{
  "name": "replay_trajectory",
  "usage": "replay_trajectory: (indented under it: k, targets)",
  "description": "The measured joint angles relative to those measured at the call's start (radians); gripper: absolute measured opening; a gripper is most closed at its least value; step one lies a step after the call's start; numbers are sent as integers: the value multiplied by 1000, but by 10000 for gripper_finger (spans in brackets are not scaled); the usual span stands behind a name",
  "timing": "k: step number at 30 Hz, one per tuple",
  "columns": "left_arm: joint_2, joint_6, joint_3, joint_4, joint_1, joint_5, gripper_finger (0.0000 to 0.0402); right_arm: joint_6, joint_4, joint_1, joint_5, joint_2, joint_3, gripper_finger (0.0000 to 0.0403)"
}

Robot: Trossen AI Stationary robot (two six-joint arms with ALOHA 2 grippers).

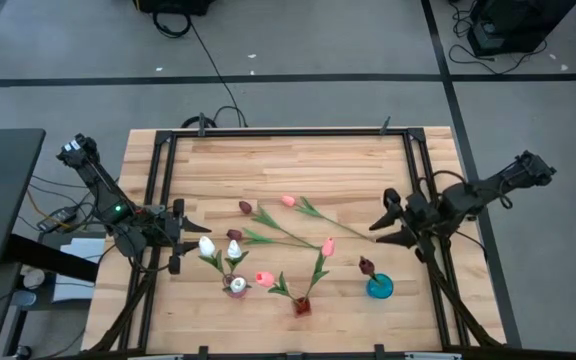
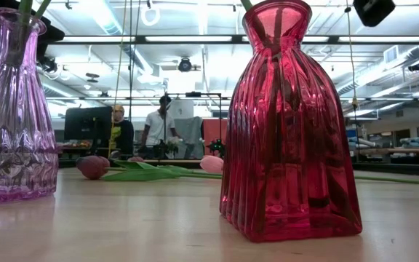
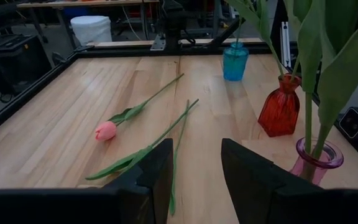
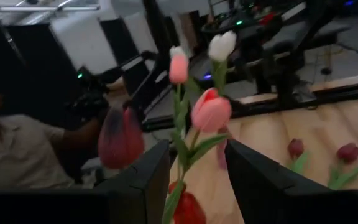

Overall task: Sort flowers into vase by color
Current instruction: Put the pink flower into the red vase

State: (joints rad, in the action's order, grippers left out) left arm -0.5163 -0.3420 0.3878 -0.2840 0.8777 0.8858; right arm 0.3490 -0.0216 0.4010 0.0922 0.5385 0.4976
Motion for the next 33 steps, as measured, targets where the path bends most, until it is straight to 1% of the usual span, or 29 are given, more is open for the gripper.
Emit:
replay_trajectory:
  k: [1, 6, 9, 13, 16, 19, 24, 27, 31, 33]
  targets:
    - [0, 0, 0, 0, 0, 0, 142, 6, 1, -11, 18, -4, 0, 168]
    - [0, -10, 0, 3, 0, 0, 142, 27, 16, -95, 194, 21, 0, 168]
    - [0, -28, 0, 4, 0, 0, 142, 51, 45, -161, 247, 62, 0, 168]
    - [0, -33, 0, 4, 0, 0, 142, 48, 45, -258, 291, 156, 0, 168]
    - [0, -34, 0, 4, 0, 0, 142, 41, 37, -323, 295, 241, 0, 168]
    - [0, -34, 0, 4, 0, 0, 142, 26, 6, -370, 267, 330, 0, 168]
    - [0, -32, 0, 3, 0, 0, 142, 8, -73, -400, 202, 480, 0, 182]
    - [0, -31, 0, 3, 0, 6, 142, 7, -103, -407, 194, 569, 1, 196]
    - [0, -31, 0, 3, 0, 20, 142, 15, -70, -422, 194, 697, 40, 202]
    - [0, -31, 0, 2, 0, 20, 142, 14, -24, -425, 194, 759, 77, 200]
